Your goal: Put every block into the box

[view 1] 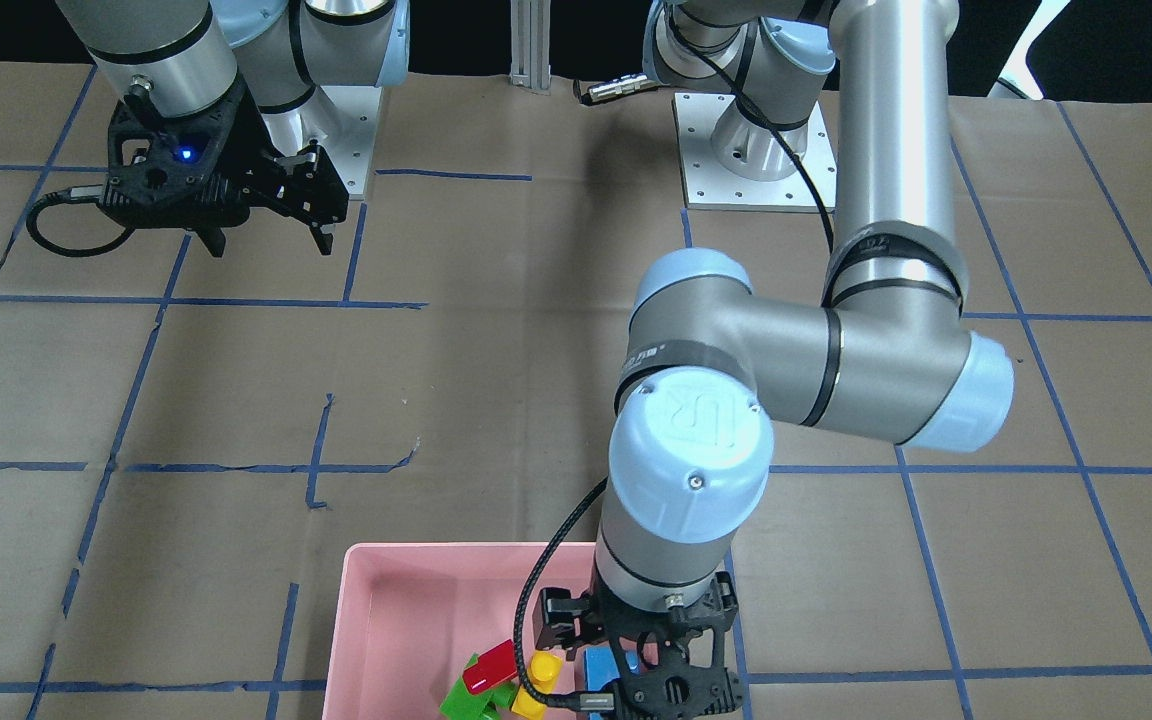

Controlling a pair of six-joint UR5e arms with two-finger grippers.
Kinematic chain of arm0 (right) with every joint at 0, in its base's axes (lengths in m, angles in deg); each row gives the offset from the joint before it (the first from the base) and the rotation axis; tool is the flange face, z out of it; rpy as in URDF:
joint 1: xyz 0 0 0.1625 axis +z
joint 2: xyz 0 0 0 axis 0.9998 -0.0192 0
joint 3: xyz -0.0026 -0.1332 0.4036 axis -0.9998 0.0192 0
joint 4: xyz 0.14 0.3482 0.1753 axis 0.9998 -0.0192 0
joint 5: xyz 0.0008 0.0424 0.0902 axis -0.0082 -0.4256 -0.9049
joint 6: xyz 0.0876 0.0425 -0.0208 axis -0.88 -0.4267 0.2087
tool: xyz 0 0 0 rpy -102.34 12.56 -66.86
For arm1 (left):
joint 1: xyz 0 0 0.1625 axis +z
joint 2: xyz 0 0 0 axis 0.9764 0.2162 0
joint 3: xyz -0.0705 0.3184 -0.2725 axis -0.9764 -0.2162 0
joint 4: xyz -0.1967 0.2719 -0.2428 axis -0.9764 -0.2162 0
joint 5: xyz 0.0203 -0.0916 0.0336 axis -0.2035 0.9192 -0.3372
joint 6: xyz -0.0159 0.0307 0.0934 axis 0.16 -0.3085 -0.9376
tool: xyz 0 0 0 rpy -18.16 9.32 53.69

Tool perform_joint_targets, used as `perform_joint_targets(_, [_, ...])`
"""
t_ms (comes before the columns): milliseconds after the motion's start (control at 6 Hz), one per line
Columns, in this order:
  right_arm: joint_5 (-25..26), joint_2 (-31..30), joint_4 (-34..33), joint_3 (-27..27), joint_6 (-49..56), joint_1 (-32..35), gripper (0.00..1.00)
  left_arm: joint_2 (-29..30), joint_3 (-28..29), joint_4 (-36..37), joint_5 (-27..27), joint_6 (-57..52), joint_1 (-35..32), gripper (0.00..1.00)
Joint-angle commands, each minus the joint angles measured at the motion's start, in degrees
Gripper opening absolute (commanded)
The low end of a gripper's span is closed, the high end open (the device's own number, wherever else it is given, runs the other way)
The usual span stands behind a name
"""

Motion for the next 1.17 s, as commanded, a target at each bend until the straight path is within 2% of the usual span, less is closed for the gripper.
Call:
perform_joint_targets(0, [2.08,-0.04,-0.64,0.0,-0.03,-0.25,1.0,-10.16,-6.47,-6.56,0.18,-7.51,4.25,0.99])
perform_joint_targets(333, [3.06,-0.04,-1.09,0.0,-0.03,-0.26,1.0,-24.47,-22.0,-6.49,0.62,-16.05,8.65,0.99])
perform_joint_targets(500, [3.07,-0.04,-1.69,0.26,-0.2,-0.52,1.0,-30.72,-27.56,-6.4,0.71,-20.44,9.11,0.99])
perform_joint_targets(667, [2.98,-0.04,-2.66,0.35,-0.03,-1.22,1.0,-33.83,-30.23,-6.4,0.71,-22.92,9.98,0.99])
perform_joint_targets(1000, [2.71,-0.04,-2.49,0.35,0.15,-2.98,1.0,-35.61,-31.22,-6.57,2.03,-23.03,10.61,0.99])
